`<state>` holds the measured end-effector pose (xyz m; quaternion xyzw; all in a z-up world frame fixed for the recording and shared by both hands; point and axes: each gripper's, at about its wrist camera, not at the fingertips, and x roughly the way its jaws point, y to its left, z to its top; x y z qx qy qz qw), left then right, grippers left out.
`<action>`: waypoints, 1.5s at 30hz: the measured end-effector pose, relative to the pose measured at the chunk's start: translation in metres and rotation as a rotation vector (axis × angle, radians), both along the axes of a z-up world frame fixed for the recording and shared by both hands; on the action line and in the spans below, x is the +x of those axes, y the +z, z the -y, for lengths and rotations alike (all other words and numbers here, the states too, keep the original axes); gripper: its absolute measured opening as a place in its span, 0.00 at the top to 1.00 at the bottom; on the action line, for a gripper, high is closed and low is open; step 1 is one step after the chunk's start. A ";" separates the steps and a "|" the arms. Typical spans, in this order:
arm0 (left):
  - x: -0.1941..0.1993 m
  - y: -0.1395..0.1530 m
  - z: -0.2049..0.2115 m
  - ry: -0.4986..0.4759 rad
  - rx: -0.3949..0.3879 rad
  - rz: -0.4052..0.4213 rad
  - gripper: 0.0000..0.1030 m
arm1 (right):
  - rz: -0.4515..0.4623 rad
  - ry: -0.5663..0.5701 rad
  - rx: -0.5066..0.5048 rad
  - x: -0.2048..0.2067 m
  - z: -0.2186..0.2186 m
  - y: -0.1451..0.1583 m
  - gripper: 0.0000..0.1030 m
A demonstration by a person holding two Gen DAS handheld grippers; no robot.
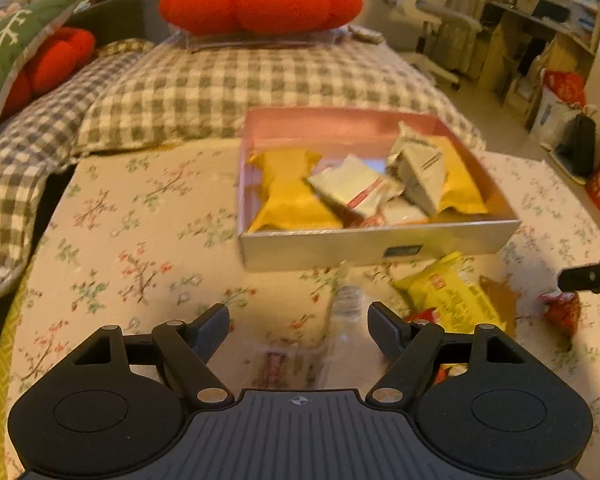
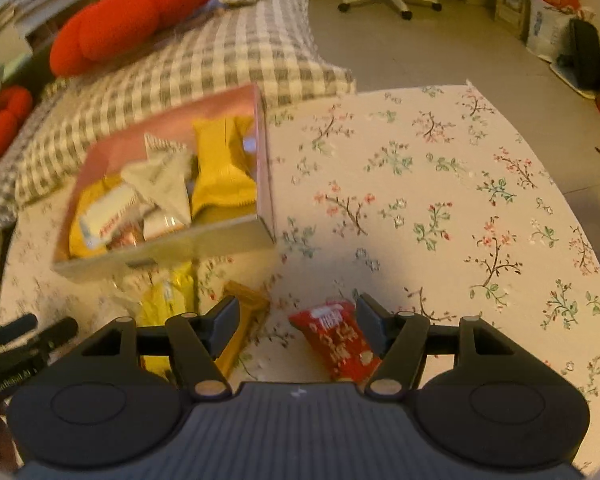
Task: Organize snacks
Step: 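Grasp small brown-label pack with left gripper while right gripper grasps red candy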
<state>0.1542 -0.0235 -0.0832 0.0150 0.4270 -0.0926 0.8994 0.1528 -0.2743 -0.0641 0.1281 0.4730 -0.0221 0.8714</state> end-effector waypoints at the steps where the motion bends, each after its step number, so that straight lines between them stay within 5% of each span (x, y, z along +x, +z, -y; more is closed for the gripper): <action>1: 0.000 -0.002 -0.002 0.010 0.009 -0.007 0.26 | -0.017 0.012 -0.029 0.001 -0.002 -0.003 0.39; 8: 0.002 -0.008 -0.020 0.077 0.008 -0.073 0.23 | -0.140 0.038 -0.151 0.005 -0.018 -0.032 0.44; 13: 0.000 -0.010 -0.026 0.082 0.014 -0.088 0.23 | -0.158 0.042 -0.175 0.009 -0.031 -0.039 0.72; 21: 0.000 -0.022 -0.011 0.027 0.055 -0.105 0.24 | -0.073 0.062 -0.036 0.005 -0.038 -0.020 0.74; 22: 0.001 -0.024 -0.011 0.028 0.065 -0.106 0.29 | -0.062 0.059 -0.016 0.005 -0.037 -0.018 0.74; 24: 0.004 -0.030 -0.009 0.009 0.092 -0.128 0.64 | -0.047 0.056 -0.016 0.003 -0.038 -0.014 0.74; 25: 0.004 -0.031 -0.010 0.019 0.097 -0.123 0.69 | -0.039 0.054 -0.024 0.003 -0.039 -0.013 0.74; 45: -0.001 0.012 -0.021 0.053 -0.075 0.054 0.69 | 0.031 0.020 0.105 0.003 -0.027 -0.004 0.74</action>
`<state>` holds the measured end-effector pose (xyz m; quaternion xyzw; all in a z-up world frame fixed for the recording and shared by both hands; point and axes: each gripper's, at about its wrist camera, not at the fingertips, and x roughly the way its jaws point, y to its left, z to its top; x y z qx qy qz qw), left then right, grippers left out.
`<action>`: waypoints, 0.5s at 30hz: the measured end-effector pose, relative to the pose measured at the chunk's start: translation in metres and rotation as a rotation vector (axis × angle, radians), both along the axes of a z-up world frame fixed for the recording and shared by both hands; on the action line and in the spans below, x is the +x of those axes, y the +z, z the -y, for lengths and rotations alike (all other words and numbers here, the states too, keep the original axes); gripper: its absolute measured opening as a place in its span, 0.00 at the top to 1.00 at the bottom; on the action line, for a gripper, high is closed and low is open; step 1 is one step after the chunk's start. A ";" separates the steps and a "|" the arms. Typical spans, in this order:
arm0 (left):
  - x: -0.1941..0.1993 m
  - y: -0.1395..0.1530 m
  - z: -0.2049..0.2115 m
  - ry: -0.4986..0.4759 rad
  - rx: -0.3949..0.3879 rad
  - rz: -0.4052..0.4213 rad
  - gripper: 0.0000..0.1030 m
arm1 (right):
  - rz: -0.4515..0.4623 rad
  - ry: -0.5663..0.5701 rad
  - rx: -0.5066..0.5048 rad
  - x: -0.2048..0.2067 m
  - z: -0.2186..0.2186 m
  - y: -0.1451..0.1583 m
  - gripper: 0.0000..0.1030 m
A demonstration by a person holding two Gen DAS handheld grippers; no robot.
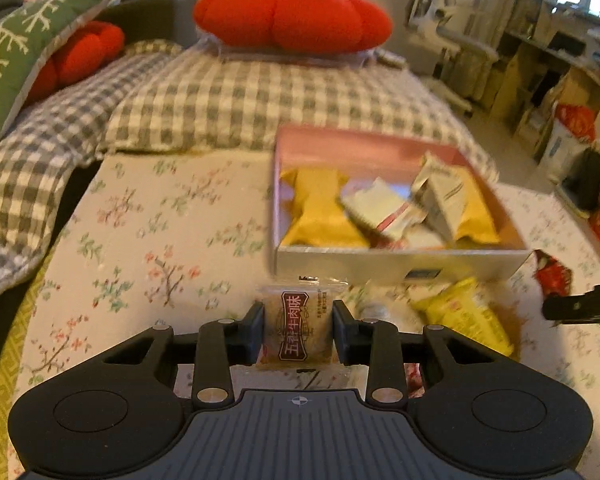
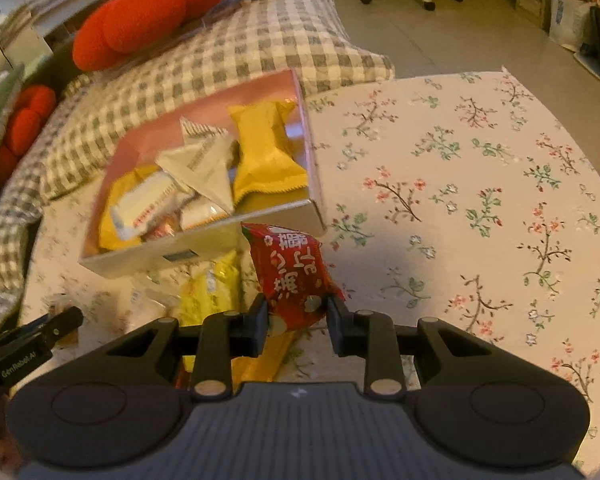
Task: Organize snacks
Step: 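Grasp small brown-label pack with left gripper while right gripper grasps red candy, then place brown-label pack and red candy into the box, open both grippers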
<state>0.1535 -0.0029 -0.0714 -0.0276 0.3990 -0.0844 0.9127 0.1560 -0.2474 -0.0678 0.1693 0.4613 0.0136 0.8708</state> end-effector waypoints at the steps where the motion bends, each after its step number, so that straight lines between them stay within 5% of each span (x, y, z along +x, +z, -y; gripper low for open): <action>1: 0.000 0.001 0.001 -0.003 -0.010 0.006 0.69 | 0.006 -0.001 0.002 0.000 0.000 0.001 0.74; 15: 0.034 0.007 0.028 -0.112 -0.080 0.020 0.69 | 0.055 0.062 0.073 0.031 -0.012 0.009 0.74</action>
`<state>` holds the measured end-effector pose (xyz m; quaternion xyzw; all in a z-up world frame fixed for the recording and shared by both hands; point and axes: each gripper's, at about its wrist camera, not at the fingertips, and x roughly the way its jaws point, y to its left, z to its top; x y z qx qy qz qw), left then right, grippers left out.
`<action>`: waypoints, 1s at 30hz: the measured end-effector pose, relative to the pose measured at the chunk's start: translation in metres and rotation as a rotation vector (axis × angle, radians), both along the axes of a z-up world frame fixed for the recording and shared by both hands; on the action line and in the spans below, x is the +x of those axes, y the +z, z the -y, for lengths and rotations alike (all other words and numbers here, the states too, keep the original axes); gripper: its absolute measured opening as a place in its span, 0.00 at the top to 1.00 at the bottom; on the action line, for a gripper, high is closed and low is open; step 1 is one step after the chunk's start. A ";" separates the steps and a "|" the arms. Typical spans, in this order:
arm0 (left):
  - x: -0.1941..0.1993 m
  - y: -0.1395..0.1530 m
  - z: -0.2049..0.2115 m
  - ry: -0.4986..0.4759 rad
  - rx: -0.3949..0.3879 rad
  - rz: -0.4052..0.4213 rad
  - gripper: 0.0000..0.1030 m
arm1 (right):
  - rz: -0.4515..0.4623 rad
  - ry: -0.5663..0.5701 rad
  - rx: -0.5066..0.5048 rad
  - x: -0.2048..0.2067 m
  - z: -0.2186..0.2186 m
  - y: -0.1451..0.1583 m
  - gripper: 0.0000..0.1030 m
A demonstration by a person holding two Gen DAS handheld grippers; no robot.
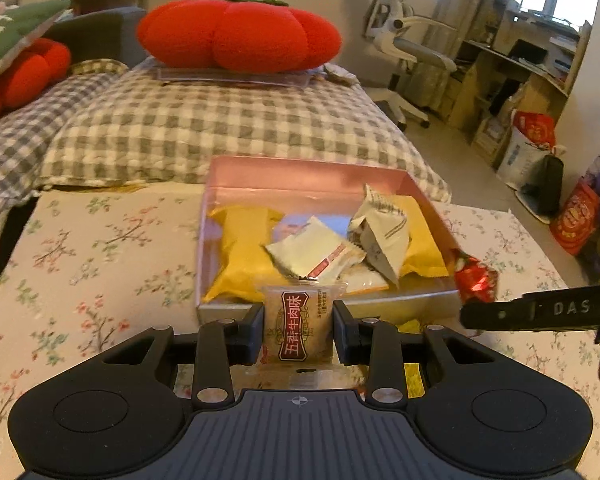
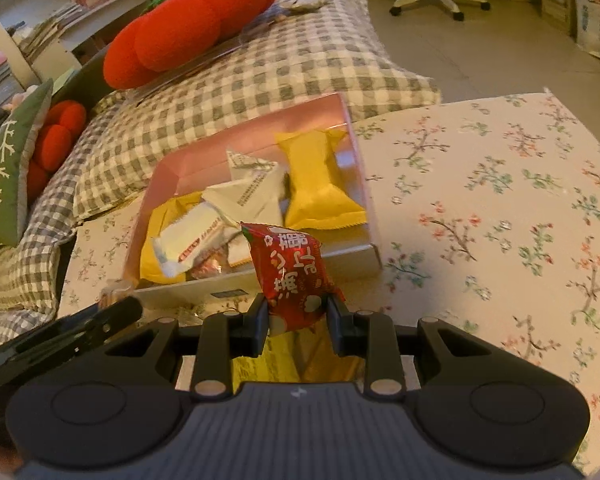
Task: Organize snacks
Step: 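Place brown-label pack and red candy into the box, open both grippers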
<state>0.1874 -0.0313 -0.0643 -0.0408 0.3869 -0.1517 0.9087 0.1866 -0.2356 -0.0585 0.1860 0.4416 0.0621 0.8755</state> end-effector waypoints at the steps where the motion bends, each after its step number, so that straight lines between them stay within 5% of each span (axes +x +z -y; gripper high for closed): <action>1: 0.004 -0.001 0.001 -0.003 -0.002 -0.011 0.69 | 0.001 0.011 -0.002 0.003 -0.002 0.000 0.74; 14: 0.065 -0.024 -0.015 -0.004 -0.114 -0.100 0.69 | 0.023 0.206 -0.049 0.057 -0.057 -0.001 0.74; 19: 0.080 -0.038 -0.016 -0.019 -0.119 -0.112 0.69 | -0.033 0.207 -0.072 0.081 -0.065 -0.026 0.78; 25: 0.098 -0.044 -0.018 0.018 -0.159 -0.092 0.69 | 0.008 0.153 -0.027 0.093 -0.060 -0.024 0.82; 30: 0.100 -0.038 -0.019 0.021 -0.159 -0.070 0.69 | 0.029 0.136 -0.016 0.092 -0.054 -0.019 0.68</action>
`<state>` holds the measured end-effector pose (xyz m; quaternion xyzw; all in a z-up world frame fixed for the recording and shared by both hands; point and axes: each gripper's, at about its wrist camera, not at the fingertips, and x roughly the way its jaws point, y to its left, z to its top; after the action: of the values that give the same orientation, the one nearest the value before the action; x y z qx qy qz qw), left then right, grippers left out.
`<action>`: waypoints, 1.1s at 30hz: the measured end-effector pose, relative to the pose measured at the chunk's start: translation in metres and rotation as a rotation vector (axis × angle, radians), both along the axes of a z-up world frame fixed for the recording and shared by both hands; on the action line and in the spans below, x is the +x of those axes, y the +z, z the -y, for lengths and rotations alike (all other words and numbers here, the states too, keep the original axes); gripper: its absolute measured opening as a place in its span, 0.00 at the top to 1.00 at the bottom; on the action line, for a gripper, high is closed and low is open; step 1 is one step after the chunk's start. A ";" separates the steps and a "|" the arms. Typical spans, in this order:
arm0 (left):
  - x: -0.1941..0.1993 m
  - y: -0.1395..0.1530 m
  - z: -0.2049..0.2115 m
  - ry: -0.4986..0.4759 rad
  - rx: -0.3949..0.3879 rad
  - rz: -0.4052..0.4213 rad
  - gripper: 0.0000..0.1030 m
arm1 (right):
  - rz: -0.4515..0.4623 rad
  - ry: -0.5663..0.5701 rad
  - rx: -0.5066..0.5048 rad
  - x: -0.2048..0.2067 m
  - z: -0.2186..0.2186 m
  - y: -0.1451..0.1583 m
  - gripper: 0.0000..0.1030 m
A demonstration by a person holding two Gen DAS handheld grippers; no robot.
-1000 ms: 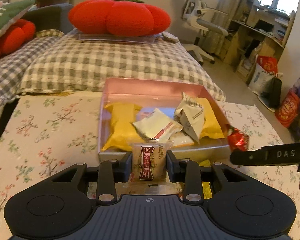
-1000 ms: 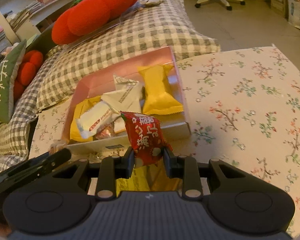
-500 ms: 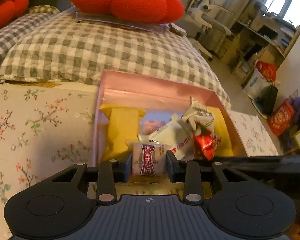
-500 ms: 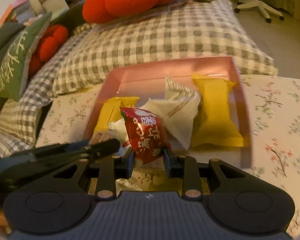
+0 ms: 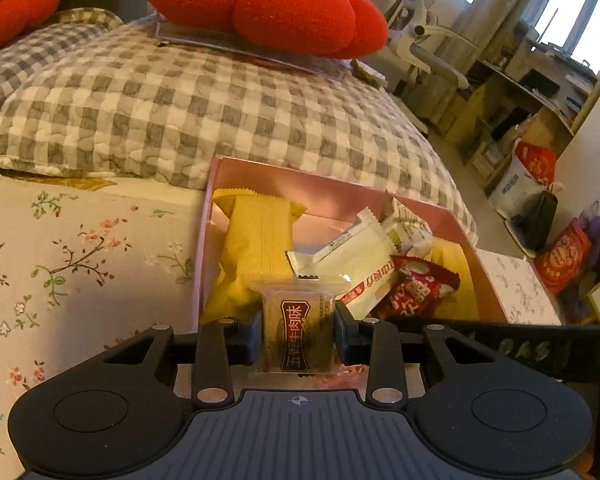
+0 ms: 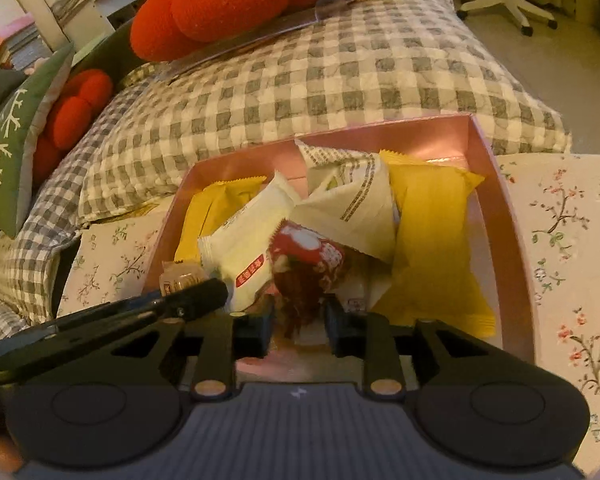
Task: Organize snacks
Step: 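Place brown-label pack and red candy into the box, open both grippers, then grasp clear barcode bag with left gripper while right gripper grasps yellow snack bag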
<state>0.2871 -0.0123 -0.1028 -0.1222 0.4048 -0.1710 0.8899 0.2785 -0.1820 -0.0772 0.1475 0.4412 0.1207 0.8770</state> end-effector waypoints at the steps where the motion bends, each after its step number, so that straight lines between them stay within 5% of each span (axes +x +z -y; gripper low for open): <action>1: -0.002 0.001 0.000 -0.001 -0.004 0.000 0.68 | 0.004 -0.010 0.007 0.000 0.004 0.004 0.62; 7: -0.018 0.024 -0.008 0.008 0.024 0.033 0.58 | 0.032 -0.077 0.102 -0.017 0.033 0.033 0.56; 17: -0.066 0.050 -0.019 0.079 0.079 0.061 0.55 | -0.022 -0.160 0.094 -0.051 0.051 0.039 0.54; 33: -0.112 0.020 0.010 0.015 0.178 -0.082 0.55 | -0.057 -0.168 0.047 -0.100 0.050 0.043 0.45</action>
<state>0.1747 -0.0222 -0.0830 -0.0527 0.4534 -0.1226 0.8813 0.1780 -0.2321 -0.0341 0.2081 0.4489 0.0530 0.8674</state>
